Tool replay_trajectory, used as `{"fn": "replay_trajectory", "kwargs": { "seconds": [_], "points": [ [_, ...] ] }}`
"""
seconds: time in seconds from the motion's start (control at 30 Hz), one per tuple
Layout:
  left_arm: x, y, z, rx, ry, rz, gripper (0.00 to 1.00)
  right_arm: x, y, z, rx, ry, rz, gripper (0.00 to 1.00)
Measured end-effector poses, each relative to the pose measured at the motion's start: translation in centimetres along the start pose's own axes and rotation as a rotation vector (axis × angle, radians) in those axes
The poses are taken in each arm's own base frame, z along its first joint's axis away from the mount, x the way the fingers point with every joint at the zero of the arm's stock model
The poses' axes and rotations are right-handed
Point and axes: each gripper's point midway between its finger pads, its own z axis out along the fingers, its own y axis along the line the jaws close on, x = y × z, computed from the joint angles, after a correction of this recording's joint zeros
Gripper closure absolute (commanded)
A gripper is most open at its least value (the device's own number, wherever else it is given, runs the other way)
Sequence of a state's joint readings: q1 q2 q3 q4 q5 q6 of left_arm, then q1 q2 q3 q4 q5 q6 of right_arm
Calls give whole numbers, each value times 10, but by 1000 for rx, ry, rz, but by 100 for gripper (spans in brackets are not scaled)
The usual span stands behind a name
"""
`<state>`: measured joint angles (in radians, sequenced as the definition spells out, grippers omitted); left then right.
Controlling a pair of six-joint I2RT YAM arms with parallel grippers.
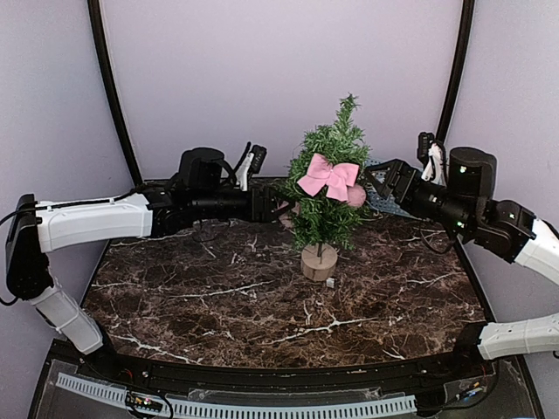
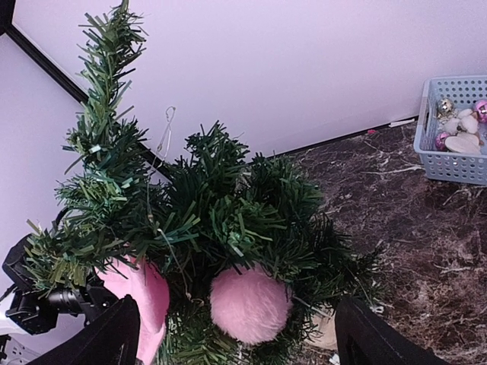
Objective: Decorate the small christmas tree
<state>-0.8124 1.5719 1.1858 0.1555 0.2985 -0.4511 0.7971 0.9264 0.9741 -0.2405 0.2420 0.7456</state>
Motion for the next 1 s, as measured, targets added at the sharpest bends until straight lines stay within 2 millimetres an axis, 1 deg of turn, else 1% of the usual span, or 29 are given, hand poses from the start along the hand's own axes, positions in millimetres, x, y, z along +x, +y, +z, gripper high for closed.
{"fn": "replay_trajectory", "kwargs": {
  "seconds": [0.13,0.2,0.27,0.43,0.5,0.6,0.67,0.7,0.77,0.83,0.9,1.0],
  "points": [
    [-16,-9,-15,6,-46,15,33,-1,0,-1,1,-6,0,10],
    [-20,-12,-20,5,-62,19,34,-2,0,-2,1,-10,1,10],
    [-22,-12,-25,-2,-70,21,35,-4,-1,-4,5,-17,-1,10],
    [-19,-10,-35,-29,-69,16,35,-10,-8,-12,42,-39,-14,16],
    [-18,-9,-41,-41,-67,16,32,-15,-13,-17,86,-46,-29,15],
    [-19,-8,-56,-73,-69,30,20,-29,-18,-26,149,-68,-55,13],
    [-23,-7,-70,-95,-74,38,13,-44,-22,-33,210,-95,-82,12],
    [-26,-5,-78,-110,-78,41,11,-51,-23,-36,239,-106,-95,12],
    [-32,4,-95,-145,-93,43,7,-66,-27,-37,298,-125,-121,11],
    [-38,19,-111,-191,-107,42,5,-81,-35,-33,361,-139,-146,11],
    [-41,43,-127,-252,-115,32,4,-89,-50,-24,426,-135,-168,12],
    [-39,87,-150,-355,-108,1,3,-96,-82,1,522,-87,-192,14]
  ]
}}
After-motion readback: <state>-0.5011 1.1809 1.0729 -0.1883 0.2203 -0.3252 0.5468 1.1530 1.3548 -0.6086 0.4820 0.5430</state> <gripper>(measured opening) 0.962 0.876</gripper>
